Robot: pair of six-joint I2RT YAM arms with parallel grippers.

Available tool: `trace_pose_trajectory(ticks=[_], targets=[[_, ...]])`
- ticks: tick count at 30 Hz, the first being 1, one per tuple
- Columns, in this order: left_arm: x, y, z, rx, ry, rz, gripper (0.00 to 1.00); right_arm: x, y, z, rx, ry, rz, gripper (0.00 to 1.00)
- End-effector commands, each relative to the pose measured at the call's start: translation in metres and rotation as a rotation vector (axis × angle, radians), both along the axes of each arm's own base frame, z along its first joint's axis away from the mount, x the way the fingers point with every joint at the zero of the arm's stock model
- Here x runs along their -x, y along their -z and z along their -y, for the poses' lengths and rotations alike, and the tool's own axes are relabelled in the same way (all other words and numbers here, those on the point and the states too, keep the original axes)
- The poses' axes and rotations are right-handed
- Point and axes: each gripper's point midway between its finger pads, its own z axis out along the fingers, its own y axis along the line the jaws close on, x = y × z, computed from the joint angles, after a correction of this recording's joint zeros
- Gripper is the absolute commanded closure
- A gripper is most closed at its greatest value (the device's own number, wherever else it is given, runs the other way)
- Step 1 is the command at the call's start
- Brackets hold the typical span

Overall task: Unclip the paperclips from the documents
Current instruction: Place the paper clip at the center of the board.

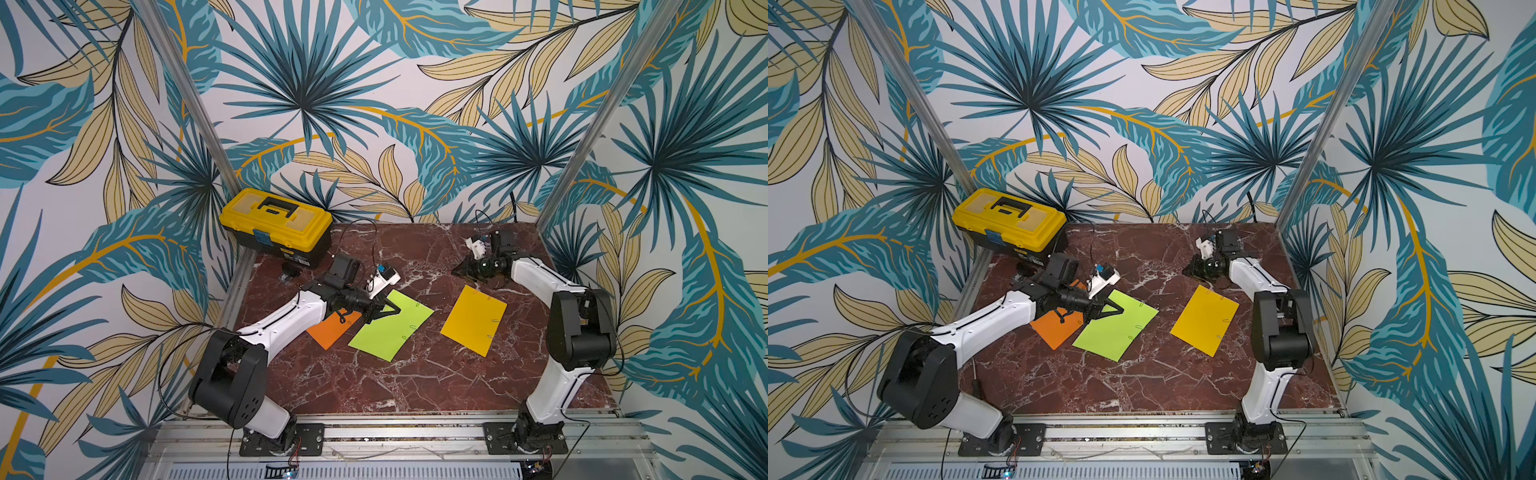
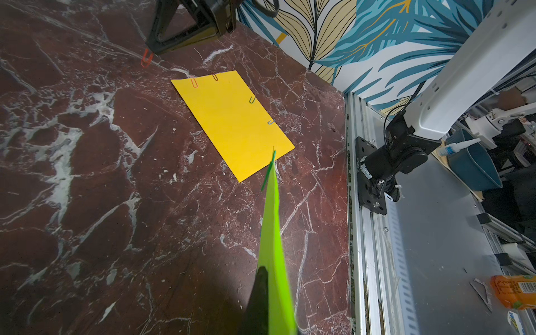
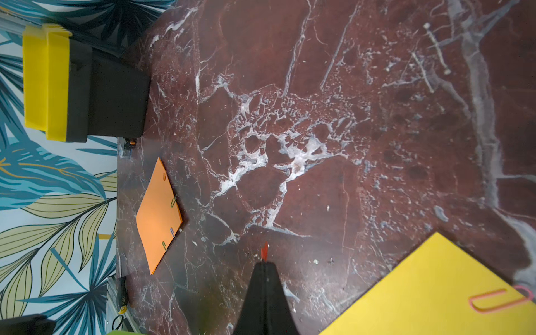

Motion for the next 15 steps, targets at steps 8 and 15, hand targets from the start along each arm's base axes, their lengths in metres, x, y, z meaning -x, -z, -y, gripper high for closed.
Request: trace_pose_trajectory(ticks=[8,15], targets=[[-0.003,-0.013,0.0,0.011,0.004,0.041,1.0,-0.016,0.038,0.001,-0.016,0.049,-0.105,1.0],[-0.003,-0.012,0.0,0.01,0.003,0.038,1.0,-0.016,0.062,0.004,-0.002,0.08,-0.162,1.0]])
